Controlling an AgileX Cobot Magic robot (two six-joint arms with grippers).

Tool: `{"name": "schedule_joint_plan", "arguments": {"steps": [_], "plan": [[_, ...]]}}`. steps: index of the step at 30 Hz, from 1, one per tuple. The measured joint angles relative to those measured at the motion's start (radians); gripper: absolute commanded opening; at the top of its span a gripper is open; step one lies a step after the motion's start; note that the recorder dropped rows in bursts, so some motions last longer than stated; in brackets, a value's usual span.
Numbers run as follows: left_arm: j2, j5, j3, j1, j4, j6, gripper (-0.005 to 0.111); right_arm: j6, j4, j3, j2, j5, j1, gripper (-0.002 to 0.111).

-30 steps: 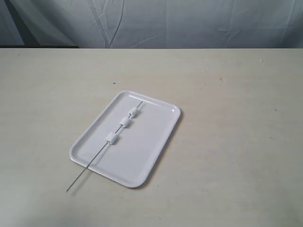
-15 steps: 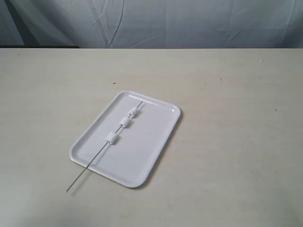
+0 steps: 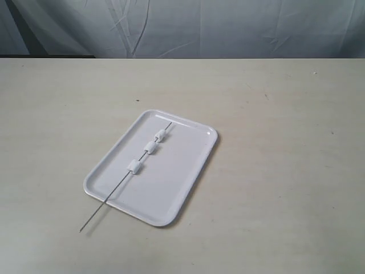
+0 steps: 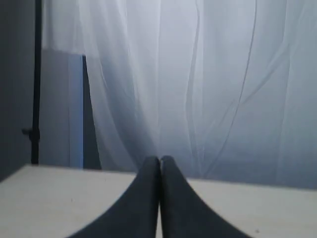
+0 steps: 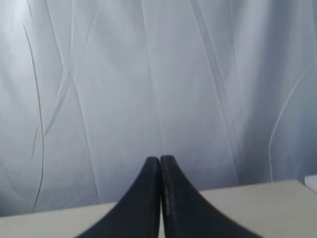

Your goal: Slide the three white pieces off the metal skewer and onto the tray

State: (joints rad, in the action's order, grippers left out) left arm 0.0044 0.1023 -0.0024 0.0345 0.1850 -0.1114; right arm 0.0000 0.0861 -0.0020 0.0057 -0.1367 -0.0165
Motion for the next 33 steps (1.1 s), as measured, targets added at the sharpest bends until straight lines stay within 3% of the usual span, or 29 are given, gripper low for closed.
{"name": "schedule_joint_plan", "arguments": {"steps": [12,20,23,26,33], "plan": [[0.000,0.178,0.000,0.000,0.000,0.000,0.000,0.020,0.041,0.000,0.000,-0.162,0.000,0.000],[0.000,0.281,0.000,0.000,0.000,0.290,0.000,0.583,-0.014,0.000,0.000,-0.219,0.000,0.000],[0.000,0.307,0.000,0.000,-0.010,0.358,0.000,0.656,-0.086,-0.033,-0.002,-0.217,0.000,0.000],[-0.002,0.323,-0.037,0.000,-0.122,0.432,0.000,0.676,-0.163,-0.120,-0.001,-0.217,0.000,0.000],[0.079,0.357,-0.251,0.002,-0.589,0.726,0.000,0.681,-0.433,-0.411,0.165,-0.162,0.016,0.000]]}}
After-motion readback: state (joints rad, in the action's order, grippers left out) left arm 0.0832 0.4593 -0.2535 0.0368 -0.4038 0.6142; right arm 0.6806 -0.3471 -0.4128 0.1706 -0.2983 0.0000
